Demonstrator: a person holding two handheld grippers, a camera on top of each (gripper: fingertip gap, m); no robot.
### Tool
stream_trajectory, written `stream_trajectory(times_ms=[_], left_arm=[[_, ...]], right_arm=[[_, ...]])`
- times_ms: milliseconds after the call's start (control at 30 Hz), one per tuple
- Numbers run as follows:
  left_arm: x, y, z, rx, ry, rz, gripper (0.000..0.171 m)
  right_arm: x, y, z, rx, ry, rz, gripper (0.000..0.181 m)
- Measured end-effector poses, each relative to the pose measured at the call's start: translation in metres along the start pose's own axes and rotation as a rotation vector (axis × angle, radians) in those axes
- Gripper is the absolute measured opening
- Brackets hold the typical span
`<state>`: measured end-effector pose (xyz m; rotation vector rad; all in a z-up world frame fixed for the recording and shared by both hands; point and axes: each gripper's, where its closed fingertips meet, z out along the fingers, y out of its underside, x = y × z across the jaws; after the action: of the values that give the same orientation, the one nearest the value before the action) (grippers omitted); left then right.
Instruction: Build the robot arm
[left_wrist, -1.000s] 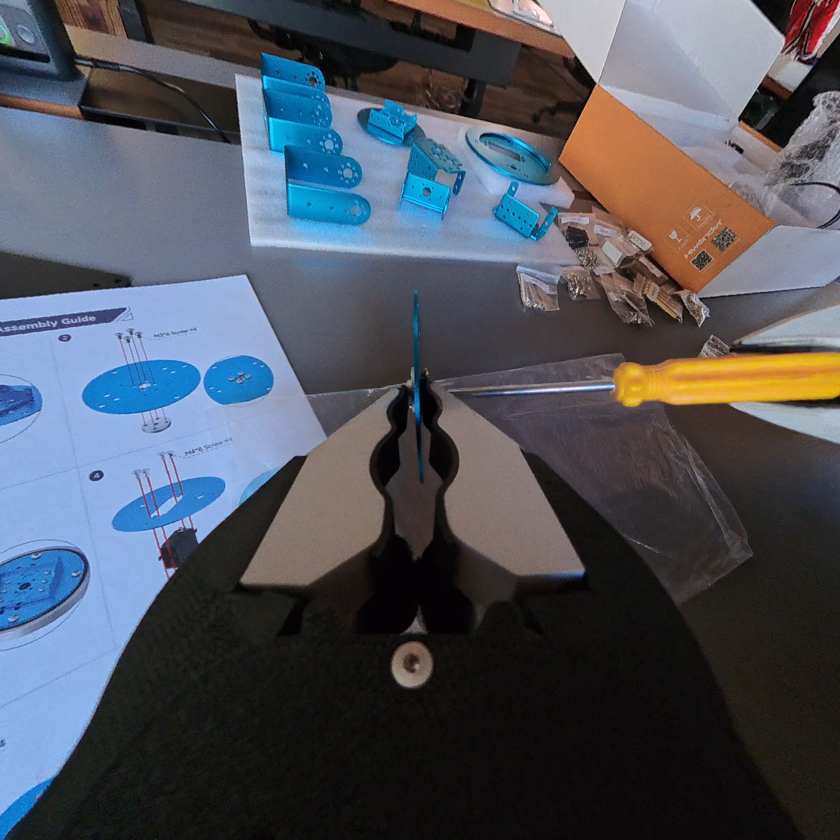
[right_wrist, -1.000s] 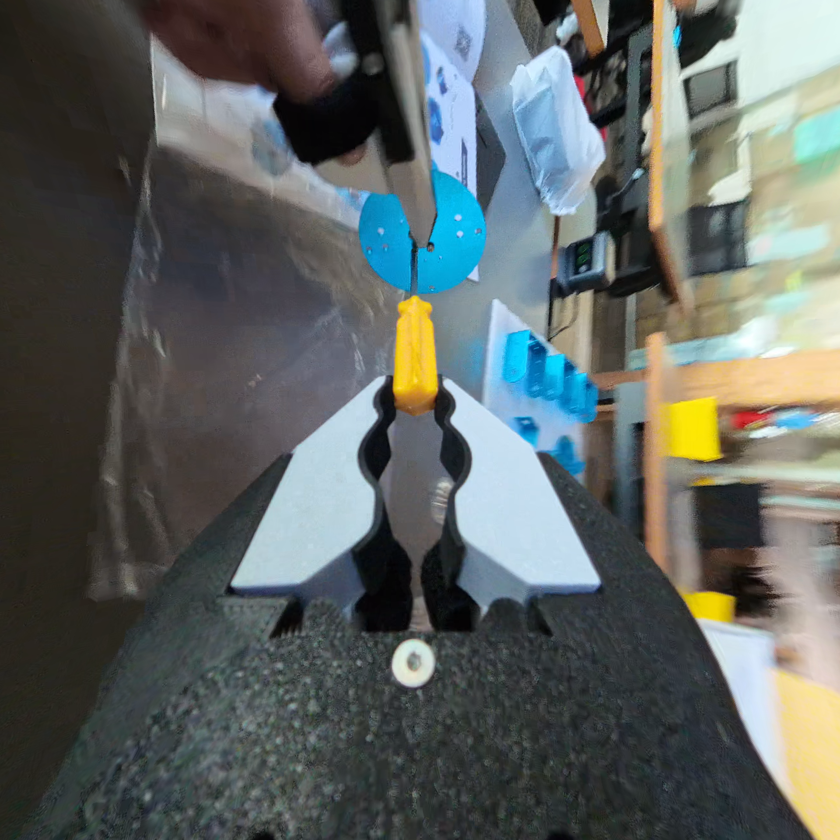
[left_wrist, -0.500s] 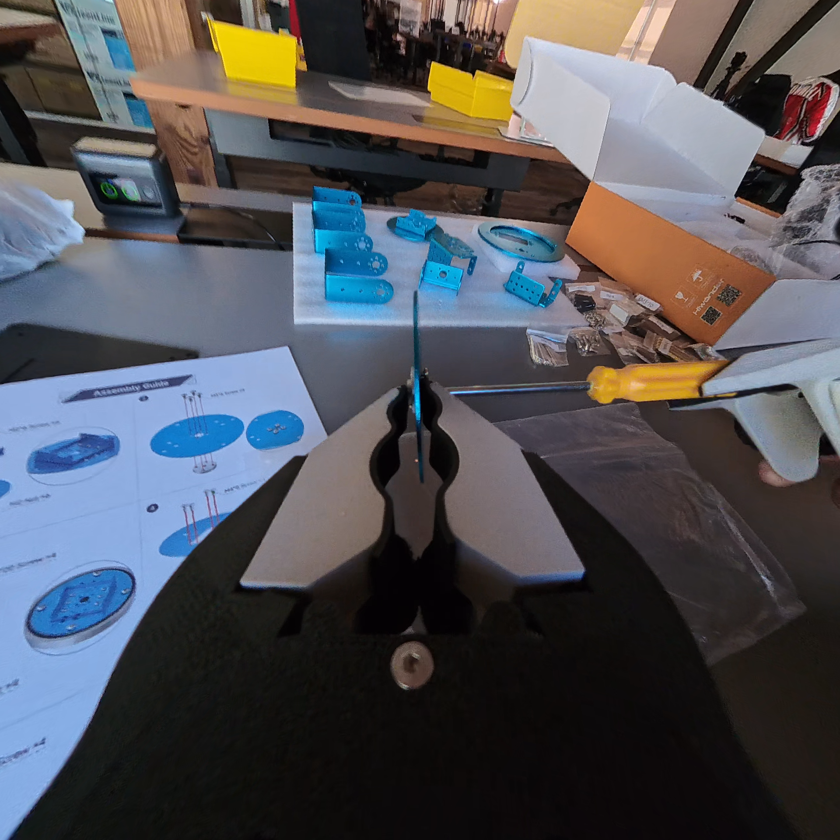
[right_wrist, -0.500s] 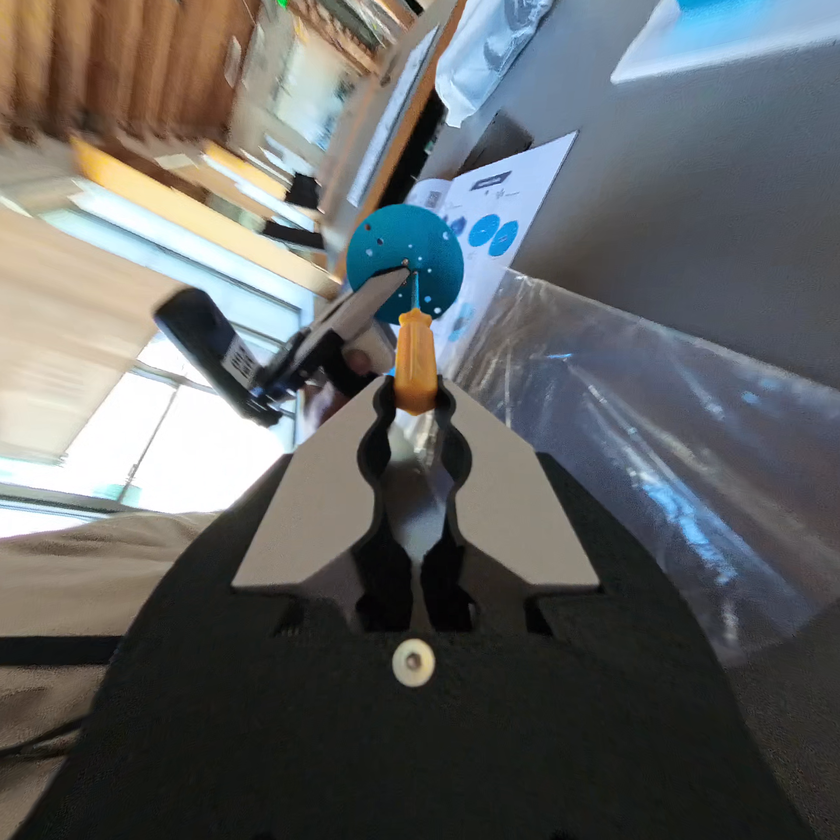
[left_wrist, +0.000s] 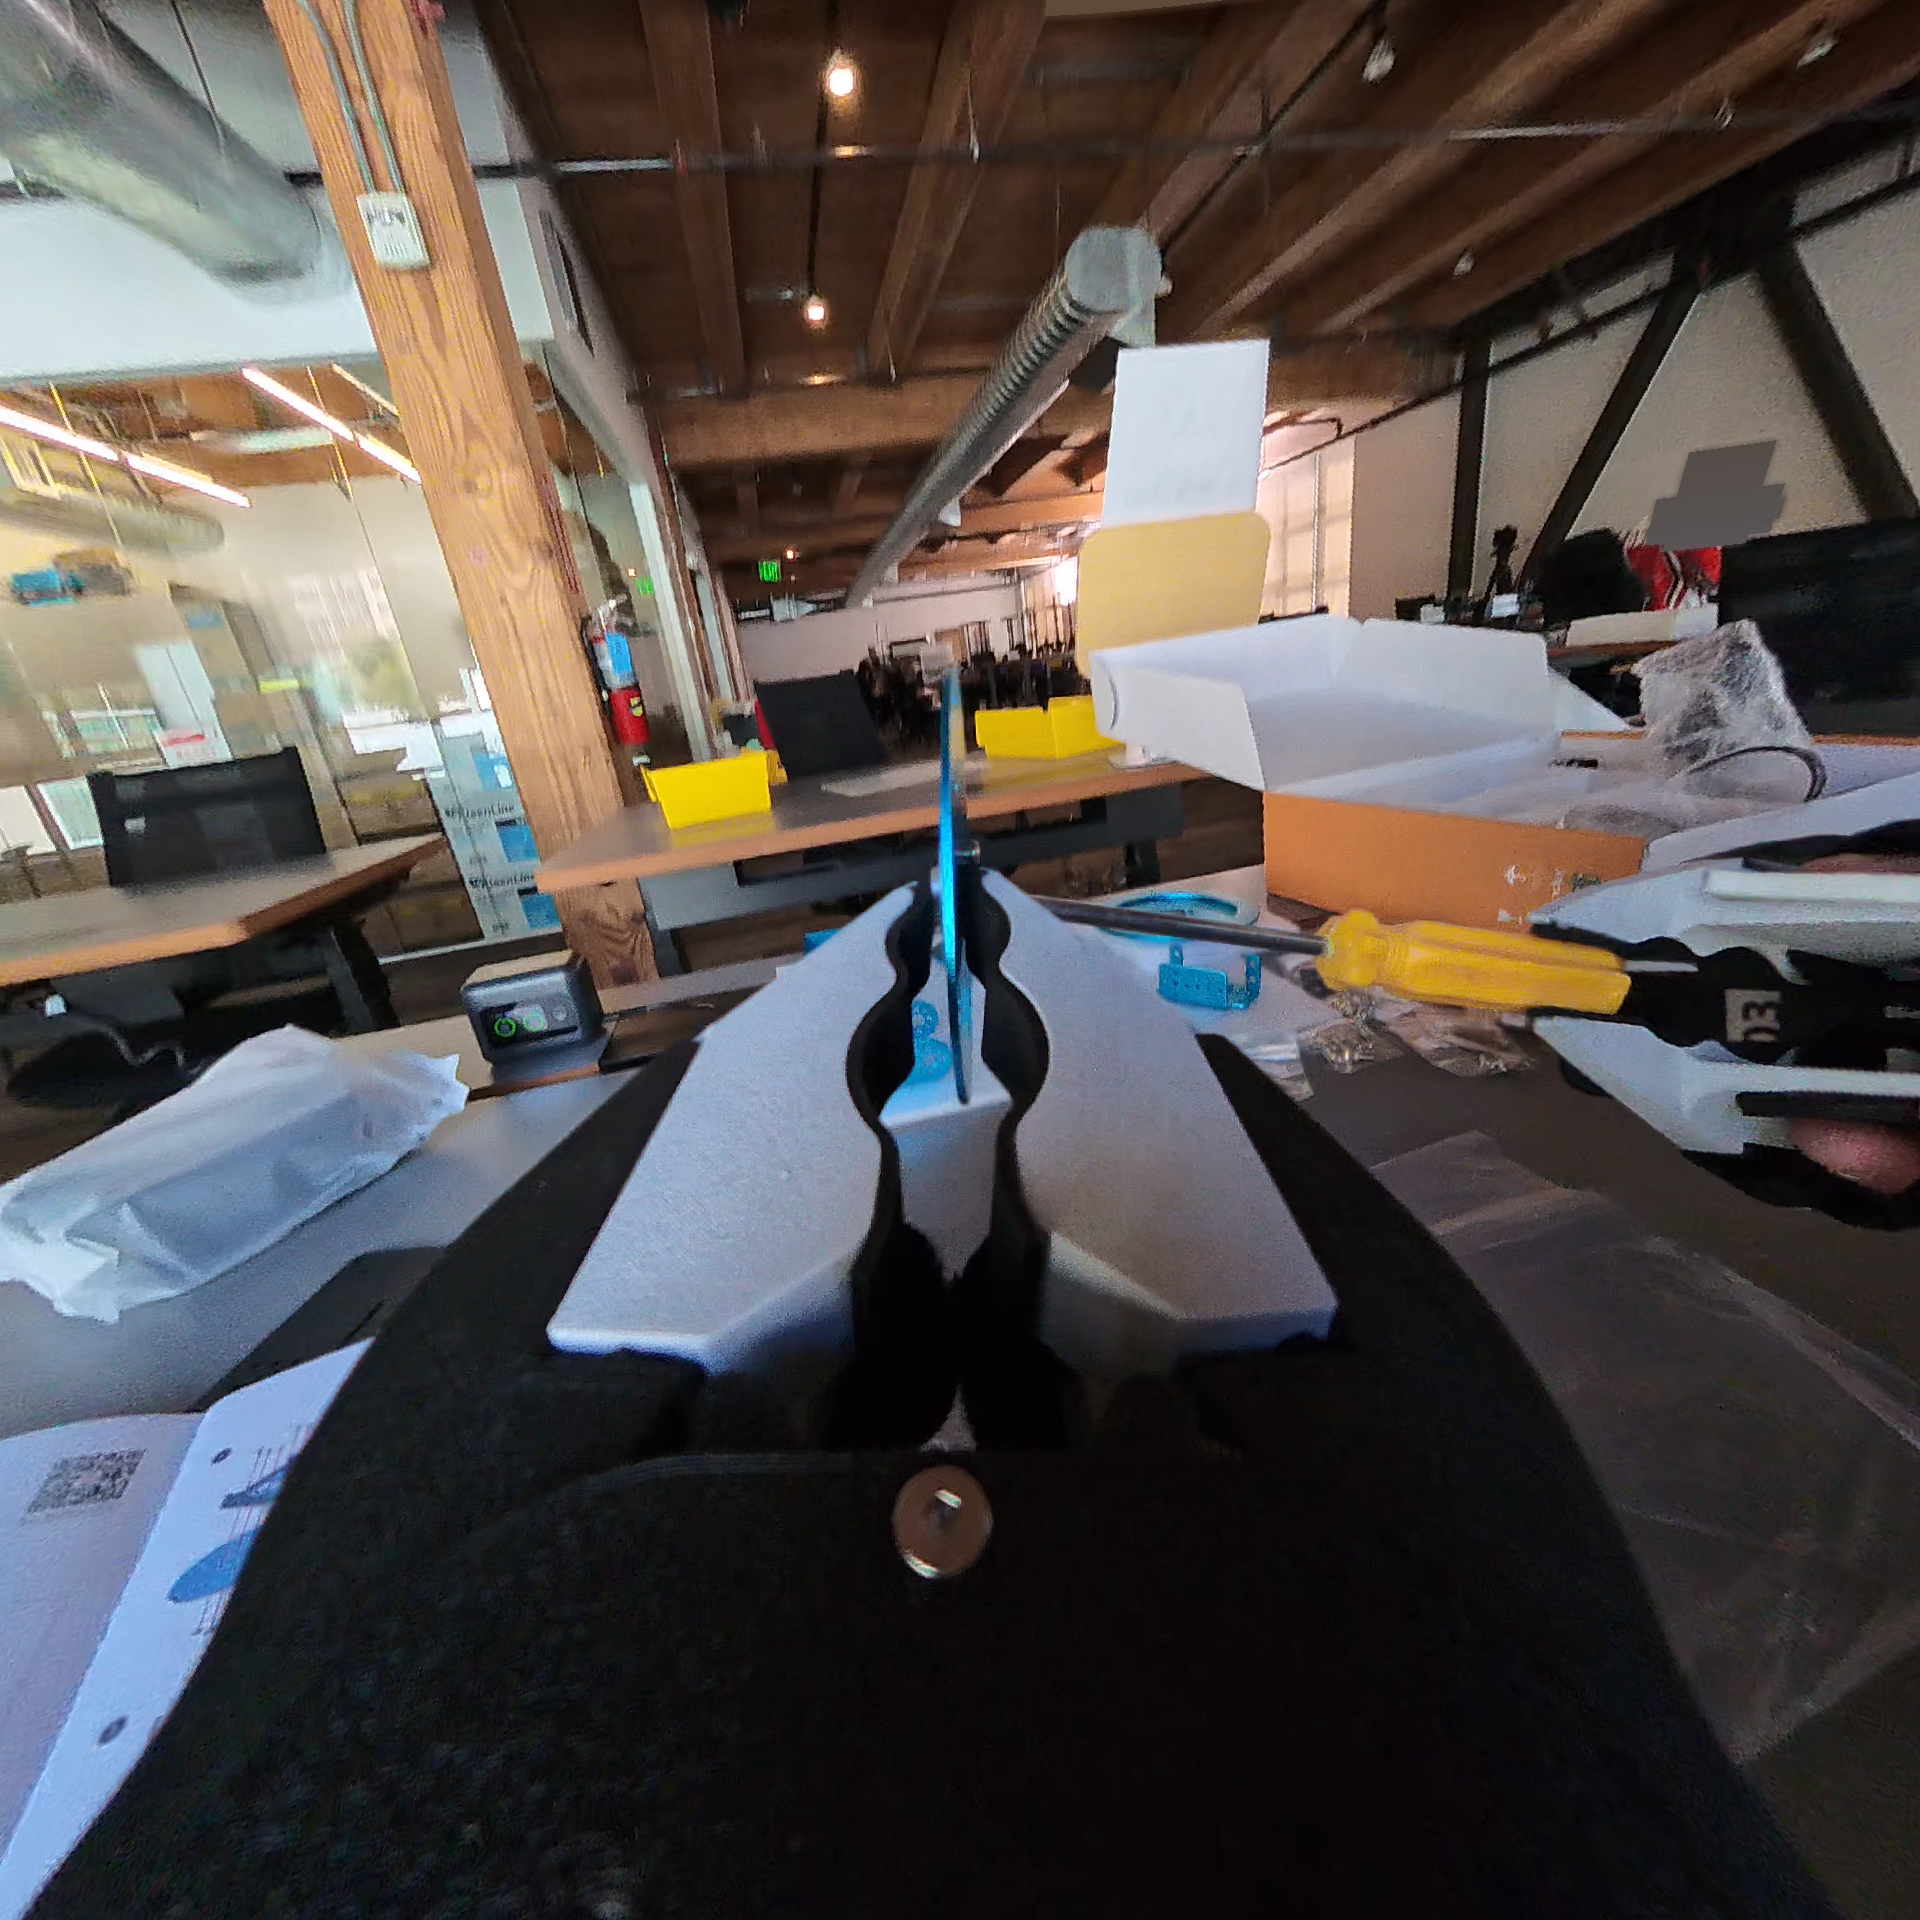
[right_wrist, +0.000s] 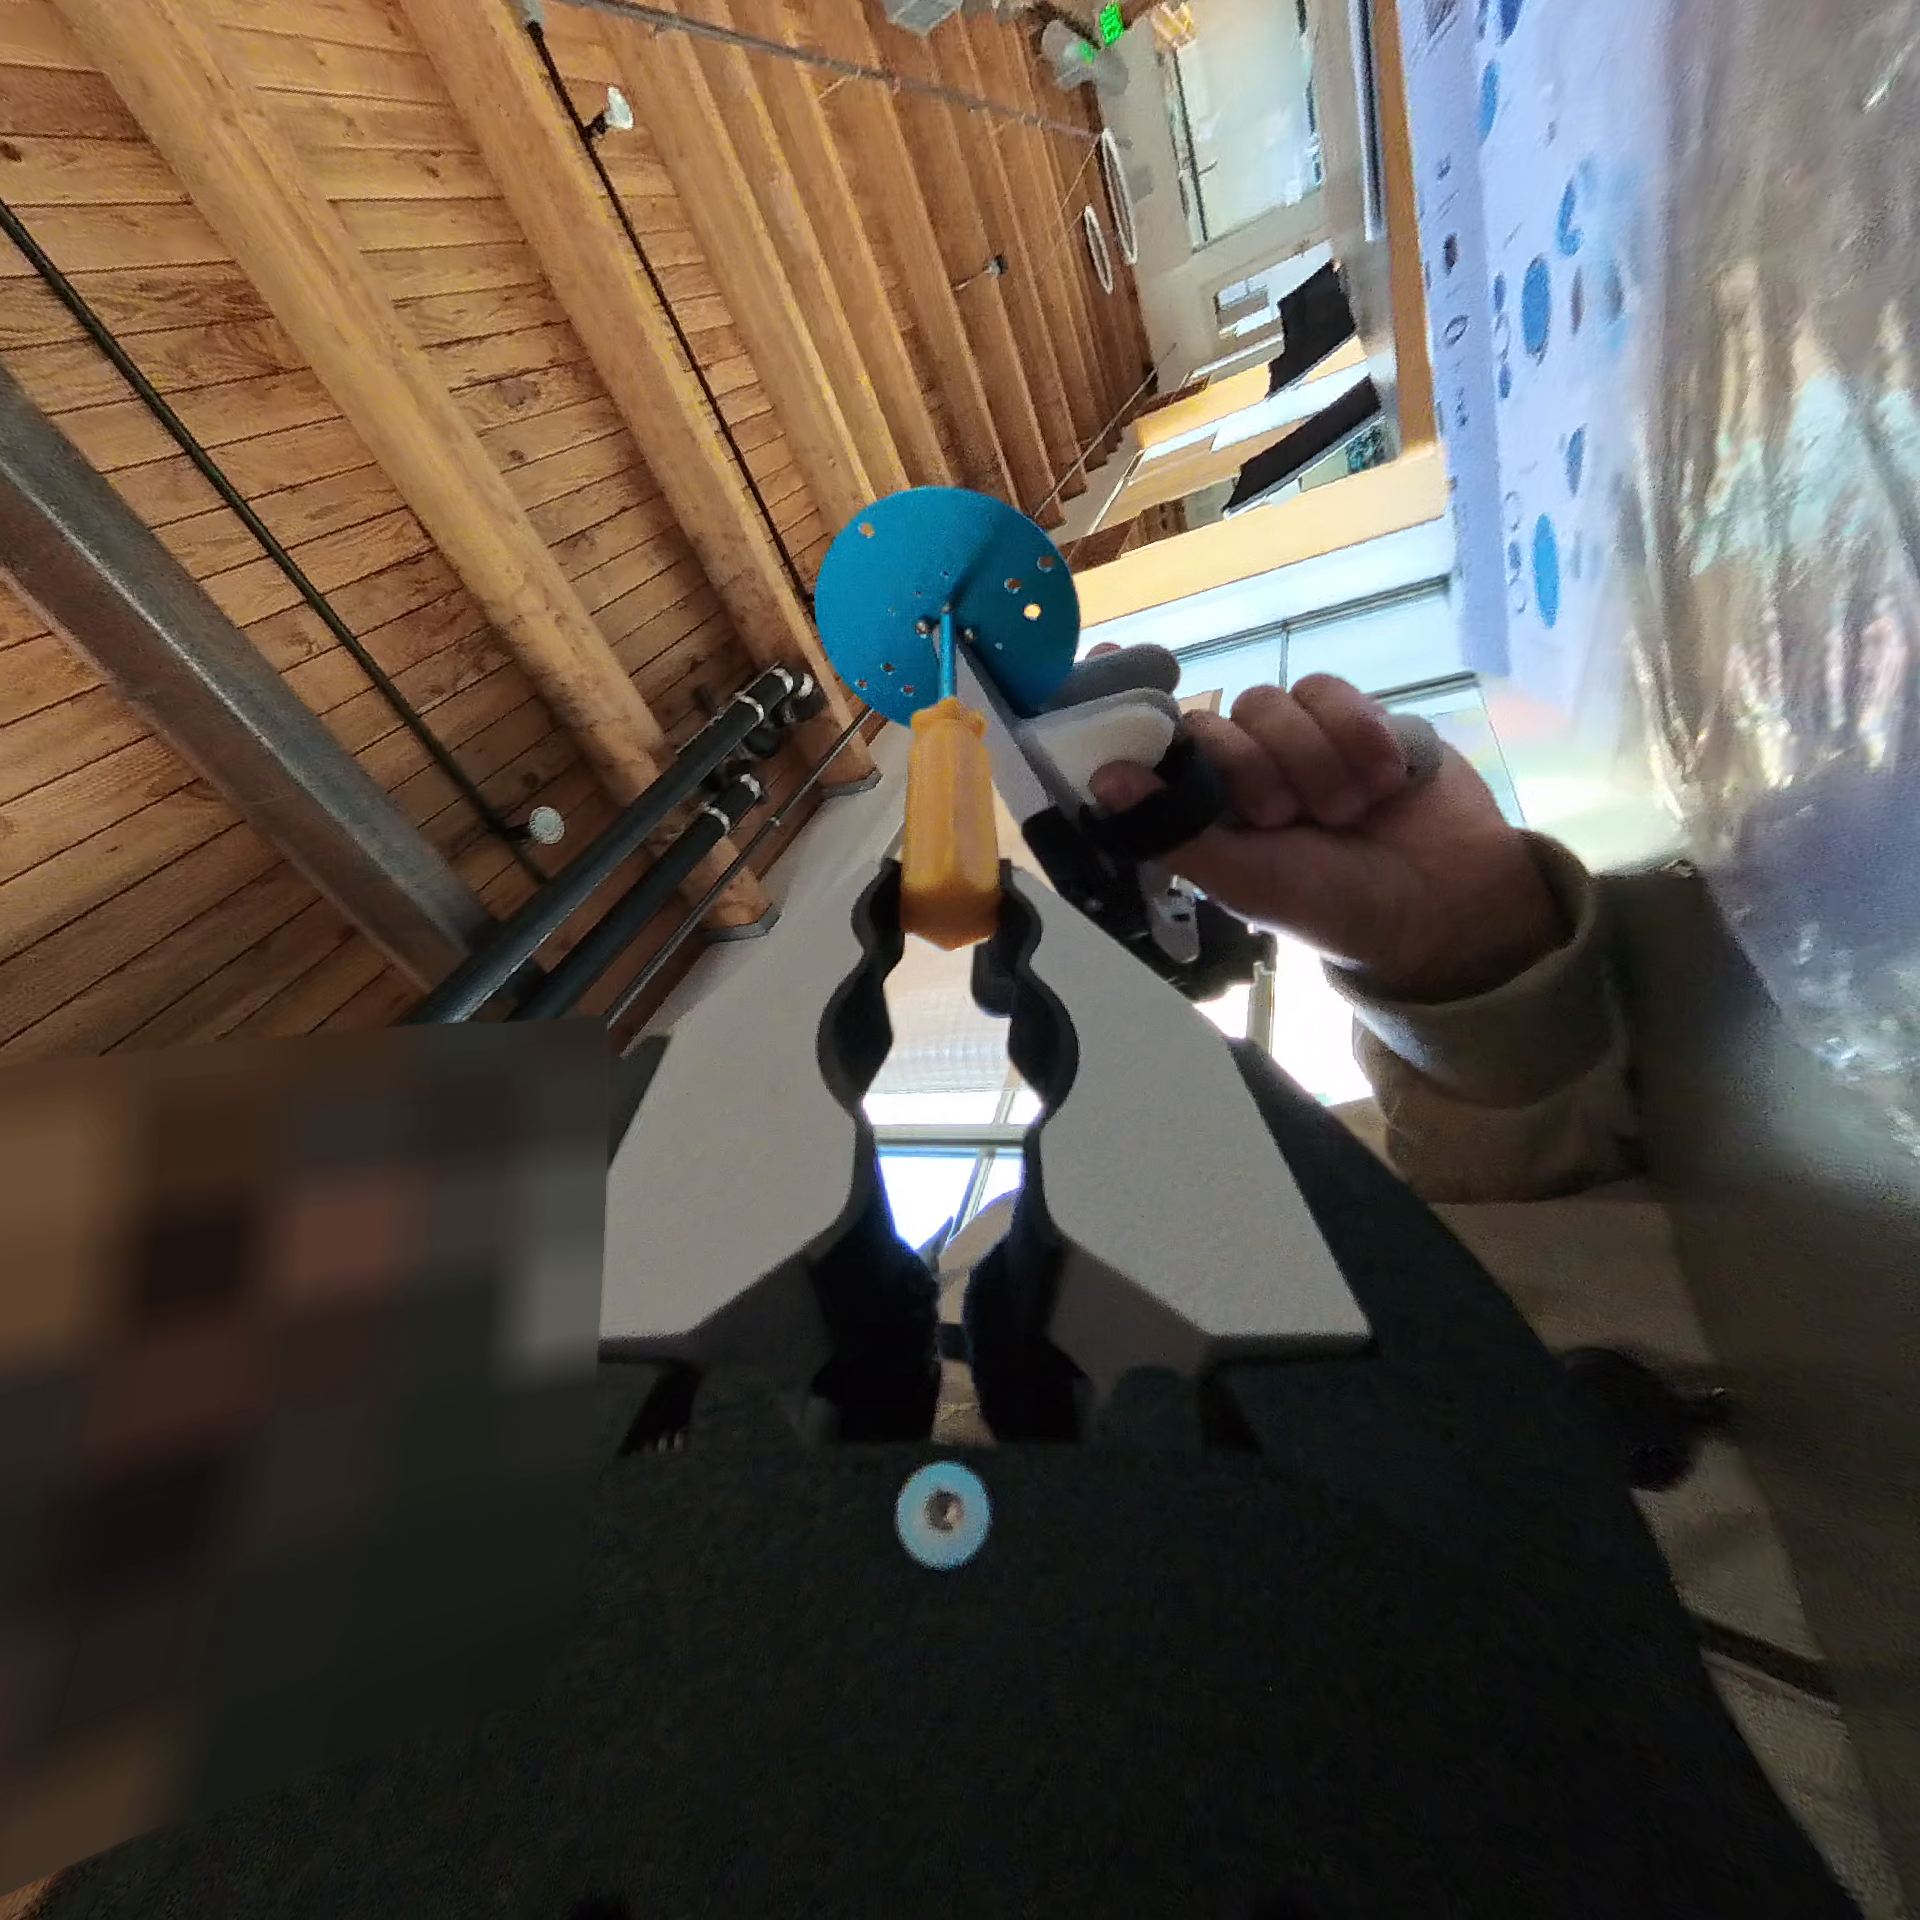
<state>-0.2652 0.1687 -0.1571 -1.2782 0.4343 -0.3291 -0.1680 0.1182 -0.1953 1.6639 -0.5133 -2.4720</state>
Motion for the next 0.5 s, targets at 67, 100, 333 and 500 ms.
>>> stream_trajectory(times_ms=[67,100,333,500], left_arm=[[0.000,-0.002,-0.001,0.011,0.002,-0.002,0.005],[0.000,-0.002,-0.001,0.011,0.003,-0.008,0.005],[-0.003,0.001,-0.001,-0.005,0.002,-0.036,0.005],[-0.010,0.009,0.001,-0.042,0.001,-0.137,0.005]], right_arm=[[-0.001,0.006,0.001,-0.006,-0.003,-0.005,0.016],[-0.001,0.007,0.001,-0.003,-0.007,-0.002,0.016],[0.002,0.011,0.000,0.002,-0.020,-0.010,0.016],[-0.003,0.007,-0.005,0.012,0.083,-0.227,0.016]])
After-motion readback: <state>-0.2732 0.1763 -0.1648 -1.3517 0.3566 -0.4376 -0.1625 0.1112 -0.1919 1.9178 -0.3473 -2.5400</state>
